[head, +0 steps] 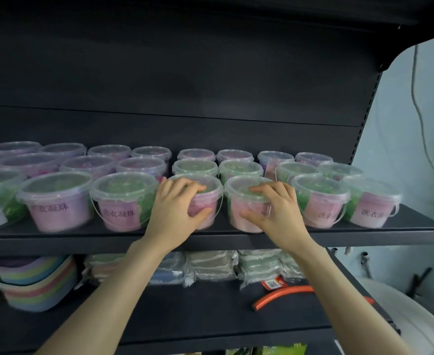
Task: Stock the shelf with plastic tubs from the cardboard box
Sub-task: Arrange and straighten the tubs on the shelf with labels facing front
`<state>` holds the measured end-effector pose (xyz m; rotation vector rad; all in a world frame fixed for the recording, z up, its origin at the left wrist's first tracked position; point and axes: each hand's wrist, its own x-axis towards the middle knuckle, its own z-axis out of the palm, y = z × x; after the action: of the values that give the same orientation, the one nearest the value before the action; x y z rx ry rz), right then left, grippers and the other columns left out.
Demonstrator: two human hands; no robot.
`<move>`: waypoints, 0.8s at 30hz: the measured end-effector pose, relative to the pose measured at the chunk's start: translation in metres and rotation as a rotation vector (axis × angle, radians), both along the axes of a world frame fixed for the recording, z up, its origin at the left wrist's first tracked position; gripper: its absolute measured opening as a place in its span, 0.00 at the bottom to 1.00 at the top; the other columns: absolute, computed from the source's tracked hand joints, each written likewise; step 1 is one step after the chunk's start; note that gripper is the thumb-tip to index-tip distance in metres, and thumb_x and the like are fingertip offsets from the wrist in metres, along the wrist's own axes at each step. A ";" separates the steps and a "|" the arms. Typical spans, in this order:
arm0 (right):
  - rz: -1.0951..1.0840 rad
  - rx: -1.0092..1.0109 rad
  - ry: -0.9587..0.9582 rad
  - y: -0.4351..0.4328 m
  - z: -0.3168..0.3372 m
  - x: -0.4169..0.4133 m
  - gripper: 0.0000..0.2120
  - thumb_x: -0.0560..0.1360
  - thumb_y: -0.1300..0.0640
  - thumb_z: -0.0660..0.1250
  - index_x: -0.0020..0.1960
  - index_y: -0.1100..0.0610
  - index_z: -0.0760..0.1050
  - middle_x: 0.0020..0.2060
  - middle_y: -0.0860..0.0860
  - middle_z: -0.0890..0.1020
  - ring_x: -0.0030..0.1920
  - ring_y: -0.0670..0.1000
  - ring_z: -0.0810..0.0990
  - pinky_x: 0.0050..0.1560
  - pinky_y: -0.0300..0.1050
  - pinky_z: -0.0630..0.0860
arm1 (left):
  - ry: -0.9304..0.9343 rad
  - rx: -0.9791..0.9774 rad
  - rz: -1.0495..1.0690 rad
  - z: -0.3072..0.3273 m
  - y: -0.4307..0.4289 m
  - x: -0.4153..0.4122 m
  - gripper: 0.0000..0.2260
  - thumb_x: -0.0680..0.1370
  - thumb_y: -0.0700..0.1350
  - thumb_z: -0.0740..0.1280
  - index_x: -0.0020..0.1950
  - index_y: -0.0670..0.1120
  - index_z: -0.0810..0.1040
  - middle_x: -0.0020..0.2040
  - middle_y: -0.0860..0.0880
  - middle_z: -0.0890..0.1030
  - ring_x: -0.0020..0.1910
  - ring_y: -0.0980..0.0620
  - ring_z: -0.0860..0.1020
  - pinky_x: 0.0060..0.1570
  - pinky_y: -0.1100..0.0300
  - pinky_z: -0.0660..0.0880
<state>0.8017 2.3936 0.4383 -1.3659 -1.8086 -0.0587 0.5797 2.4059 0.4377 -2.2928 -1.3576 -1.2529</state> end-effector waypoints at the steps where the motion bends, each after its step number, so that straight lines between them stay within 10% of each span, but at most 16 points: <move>1: -0.020 0.004 -0.008 -0.001 -0.001 -0.002 0.23 0.68 0.48 0.74 0.61 0.50 0.74 0.59 0.45 0.72 0.65 0.49 0.60 0.53 0.41 0.61 | 0.008 0.003 0.007 -0.001 0.001 0.001 0.19 0.70 0.48 0.74 0.57 0.43 0.78 0.53 0.46 0.76 0.57 0.43 0.72 0.69 0.41 0.58; 6: -0.012 0.024 0.039 -0.004 -0.005 -0.008 0.29 0.69 0.50 0.74 0.67 0.51 0.68 0.66 0.49 0.66 0.69 0.50 0.56 0.60 0.41 0.60 | -0.052 0.069 0.024 -0.012 -0.001 0.009 0.22 0.70 0.45 0.74 0.61 0.41 0.74 0.59 0.41 0.72 0.63 0.40 0.69 0.69 0.39 0.57; 11: 0.044 -0.135 0.346 -0.010 -0.025 -0.012 0.58 0.65 0.50 0.77 0.76 0.49 0.36 0.76 0.48 0.46 0.75 0.49 0.50 0.71 0.47 0.55 | -0.401 0.035 0.046 -0.045 -0.018 0.020 0.38 0.71 0.43 0.73 0.74 0.42 0.55 0.73 0.39 0.56 0.74 0.44 0.55 0.70 0.50 0.58; 15: -0.039 -0.183 0.339 -0.009 -0.036 -0.011 0.62 0.63 0.47 0.77 0.73 0.47 0.28 0.73 0.53 0.63 0.68 0.56 0.68 0.61 0.49 0.69 | -0.548 -0.030 0.096 -0.054 -0.021 0.026 0.45 0.70 0.50 0.74 0.75 0.41 0.49 0.73 0.39 0.59 0.72 0.45 0.60 0.67 0.49 0.65; 24: -0.101 -0.165 0.324 -0.005 -0.041 -0.012 0.61 0.63 0.44 0.77 0.75 0.48 0.31 0.71 0.53 0.66 0.67 0.57 0.69 0.59 0.49 0.68 | -0.575 -0.135 0.150 -0.049 -0.021 0.024 0.49 0.65 0.55 0.77 0.76 0.45 0.50 0.70 0.44 0.67 0.68 0.44 0.67 0.62 0.47 0.68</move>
<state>0.7898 2.3889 0.3977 -1.4863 -1.4992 0.2505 0.6033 2.3849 0.3892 -1.9295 -1.7955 -1.9087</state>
